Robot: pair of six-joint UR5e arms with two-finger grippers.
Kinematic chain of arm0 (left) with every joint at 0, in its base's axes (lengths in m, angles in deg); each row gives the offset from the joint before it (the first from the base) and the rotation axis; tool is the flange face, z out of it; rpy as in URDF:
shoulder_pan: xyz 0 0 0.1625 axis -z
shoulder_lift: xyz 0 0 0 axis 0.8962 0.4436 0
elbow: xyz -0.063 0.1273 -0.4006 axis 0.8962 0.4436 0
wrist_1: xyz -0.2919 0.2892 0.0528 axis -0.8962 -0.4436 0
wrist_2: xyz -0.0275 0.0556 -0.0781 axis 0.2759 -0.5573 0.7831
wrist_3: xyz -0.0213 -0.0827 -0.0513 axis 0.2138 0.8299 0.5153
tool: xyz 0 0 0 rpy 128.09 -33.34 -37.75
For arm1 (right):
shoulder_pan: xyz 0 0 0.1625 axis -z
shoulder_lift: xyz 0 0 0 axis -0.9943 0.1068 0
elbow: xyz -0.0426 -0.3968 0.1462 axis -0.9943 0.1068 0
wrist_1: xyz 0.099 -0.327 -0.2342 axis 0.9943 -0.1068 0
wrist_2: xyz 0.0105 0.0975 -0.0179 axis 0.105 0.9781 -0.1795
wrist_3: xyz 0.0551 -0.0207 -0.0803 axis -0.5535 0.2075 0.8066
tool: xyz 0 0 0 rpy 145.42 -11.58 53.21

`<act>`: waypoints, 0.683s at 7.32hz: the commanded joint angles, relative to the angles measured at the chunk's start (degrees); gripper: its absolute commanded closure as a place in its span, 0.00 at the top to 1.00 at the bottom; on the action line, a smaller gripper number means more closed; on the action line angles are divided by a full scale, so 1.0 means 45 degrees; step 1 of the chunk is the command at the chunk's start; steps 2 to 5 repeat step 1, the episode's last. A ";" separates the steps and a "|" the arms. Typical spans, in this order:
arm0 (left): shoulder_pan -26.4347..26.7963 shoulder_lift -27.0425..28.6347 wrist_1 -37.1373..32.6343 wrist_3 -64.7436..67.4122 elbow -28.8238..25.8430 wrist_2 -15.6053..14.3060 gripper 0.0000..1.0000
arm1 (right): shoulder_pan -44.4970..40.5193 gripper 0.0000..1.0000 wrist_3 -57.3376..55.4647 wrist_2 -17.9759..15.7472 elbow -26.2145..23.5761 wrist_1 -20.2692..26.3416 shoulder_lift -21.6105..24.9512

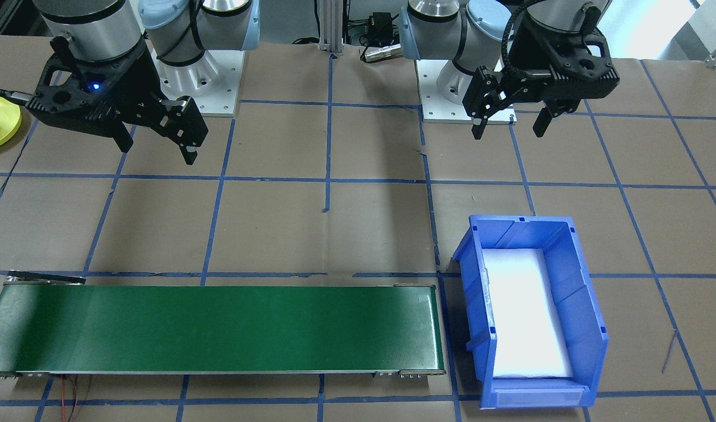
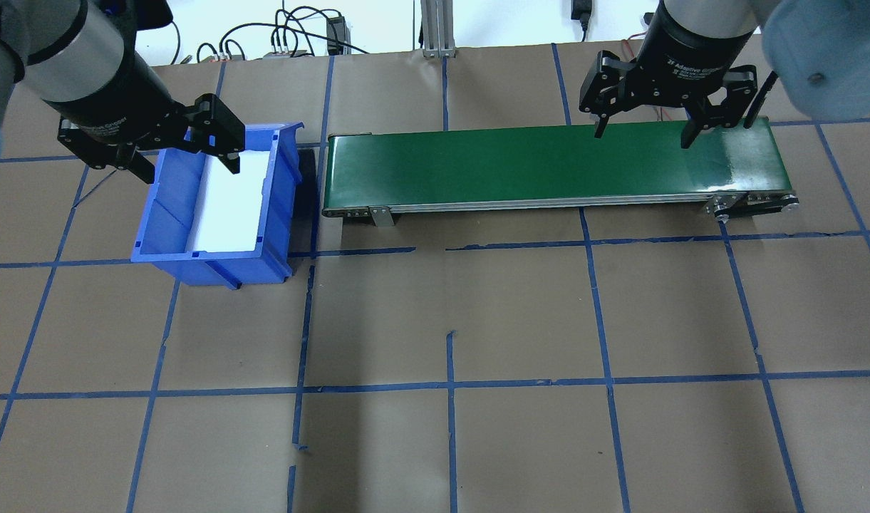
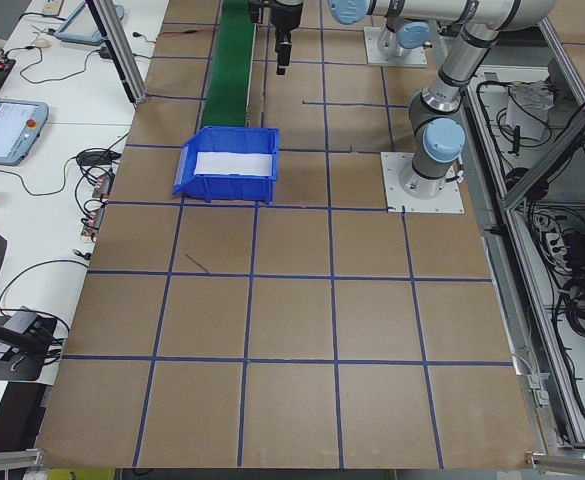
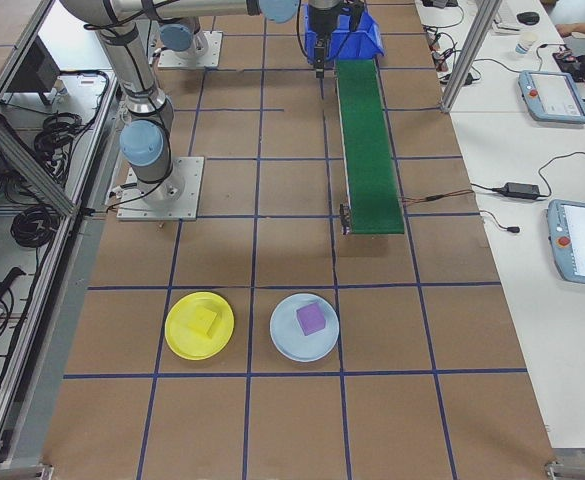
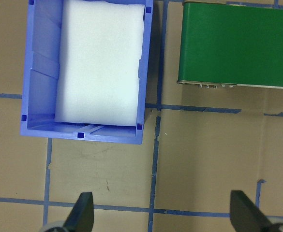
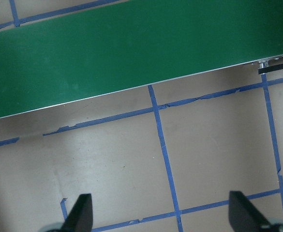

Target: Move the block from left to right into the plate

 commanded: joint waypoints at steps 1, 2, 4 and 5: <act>0.0000 0.0017 0.0000 0.0000 0.0001 0.0000 1.00 | 0.0017 1.00 0.0000 -0.0015 0.0000 -0.0008 0.0002; 0.0000 0.0017 0.0000 0.0000 0.0001 0.0000 1.00 | 0.0017 1.00 0.0000 -0.0015 0.0000 -0.0008 0.0002; 0.0000 0.0017 0.0000 0.0000 0.0001 0.0000 1.00 | 0.0017 1.00 0.0000 -0.0015 0.0000 -0.0008 0.0002; 0.0000 0.0017 0.0000 0.0000 0.0001 0.0000 1.00 | 0.0017 1.00 0.0000 -0.0015 0.0000 -0.0008 0.0002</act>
